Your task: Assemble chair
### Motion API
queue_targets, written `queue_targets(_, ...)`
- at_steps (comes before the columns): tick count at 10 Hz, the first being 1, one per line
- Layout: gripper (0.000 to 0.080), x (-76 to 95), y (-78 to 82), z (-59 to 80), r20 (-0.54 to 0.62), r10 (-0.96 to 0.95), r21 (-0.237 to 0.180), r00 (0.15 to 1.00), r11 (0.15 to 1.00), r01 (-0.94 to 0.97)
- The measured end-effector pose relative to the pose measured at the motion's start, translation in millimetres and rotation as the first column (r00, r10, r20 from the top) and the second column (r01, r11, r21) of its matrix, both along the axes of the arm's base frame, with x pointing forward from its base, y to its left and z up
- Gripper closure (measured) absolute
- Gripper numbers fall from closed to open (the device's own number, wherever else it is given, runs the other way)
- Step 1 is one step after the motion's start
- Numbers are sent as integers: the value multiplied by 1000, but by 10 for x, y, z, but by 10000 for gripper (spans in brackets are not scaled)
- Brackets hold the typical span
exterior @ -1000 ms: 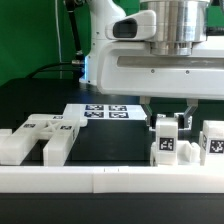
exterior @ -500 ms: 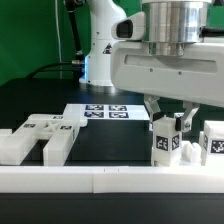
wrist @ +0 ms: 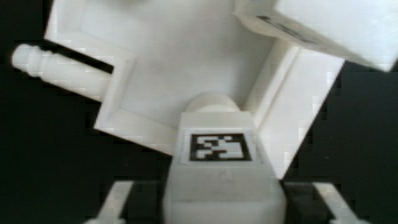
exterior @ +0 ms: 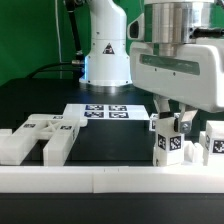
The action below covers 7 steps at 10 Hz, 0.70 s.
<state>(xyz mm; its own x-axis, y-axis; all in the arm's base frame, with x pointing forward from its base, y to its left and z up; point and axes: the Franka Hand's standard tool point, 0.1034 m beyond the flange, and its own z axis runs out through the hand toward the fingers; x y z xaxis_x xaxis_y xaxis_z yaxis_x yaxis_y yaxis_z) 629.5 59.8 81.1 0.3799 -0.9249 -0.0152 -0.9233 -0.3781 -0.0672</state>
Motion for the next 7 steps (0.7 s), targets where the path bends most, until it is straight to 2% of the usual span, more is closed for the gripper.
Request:
queue_targets(1,494,-1,0,-1,0,7,-1,1000,1000,-7)
queue_targets(2,323,-1,-5,0,1,45,-3,999,999,-45)
queue_targets(3,189,0,-22,1,2,84,-6,996,996,-84)
queue_targets(5,162,2,-27,2,7,247,-20,969,969,-246)
queue_targets(6,151,8,-28,6,11,389,-31,921,921,-388)
queue_targets(7,151,8,-23,6,12,445,-35,895,895,-445)
